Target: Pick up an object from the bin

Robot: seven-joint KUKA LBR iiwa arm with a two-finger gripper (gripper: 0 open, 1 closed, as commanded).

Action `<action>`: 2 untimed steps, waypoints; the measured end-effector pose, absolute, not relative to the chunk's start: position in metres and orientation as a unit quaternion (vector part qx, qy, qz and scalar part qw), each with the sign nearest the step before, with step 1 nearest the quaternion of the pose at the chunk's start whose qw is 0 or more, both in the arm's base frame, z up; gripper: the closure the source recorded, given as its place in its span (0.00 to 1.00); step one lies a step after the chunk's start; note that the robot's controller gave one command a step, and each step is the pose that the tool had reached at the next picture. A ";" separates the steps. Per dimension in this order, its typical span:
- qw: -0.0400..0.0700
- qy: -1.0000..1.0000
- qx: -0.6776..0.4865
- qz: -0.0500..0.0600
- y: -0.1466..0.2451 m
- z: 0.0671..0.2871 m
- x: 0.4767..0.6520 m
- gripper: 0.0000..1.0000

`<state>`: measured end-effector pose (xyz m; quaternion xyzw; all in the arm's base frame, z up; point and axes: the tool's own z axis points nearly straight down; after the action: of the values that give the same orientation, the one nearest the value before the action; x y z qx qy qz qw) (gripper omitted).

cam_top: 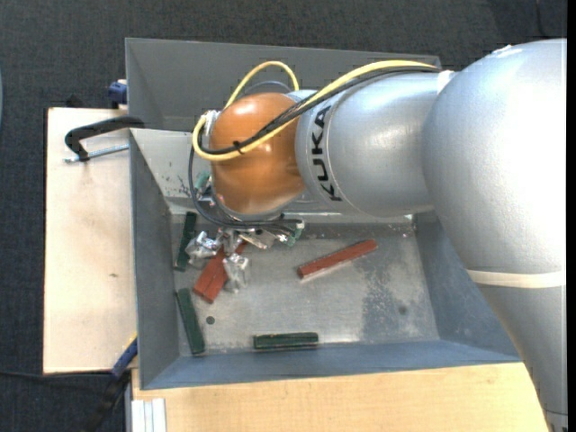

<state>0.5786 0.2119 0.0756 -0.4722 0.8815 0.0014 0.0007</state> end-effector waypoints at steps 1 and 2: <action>-0.001 0.882 -0.472 0.002 0.212 0.091 0.578 1.00; 0.002 0.882 -0.472 0.001 0.212 0.110 0.579 1.00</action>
Offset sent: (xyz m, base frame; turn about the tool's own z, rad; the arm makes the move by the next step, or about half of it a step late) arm -0.0001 0.0000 0.0050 0.0000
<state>0.5791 0.2124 0.1096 -0.4722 0.8815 0.0008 0.0017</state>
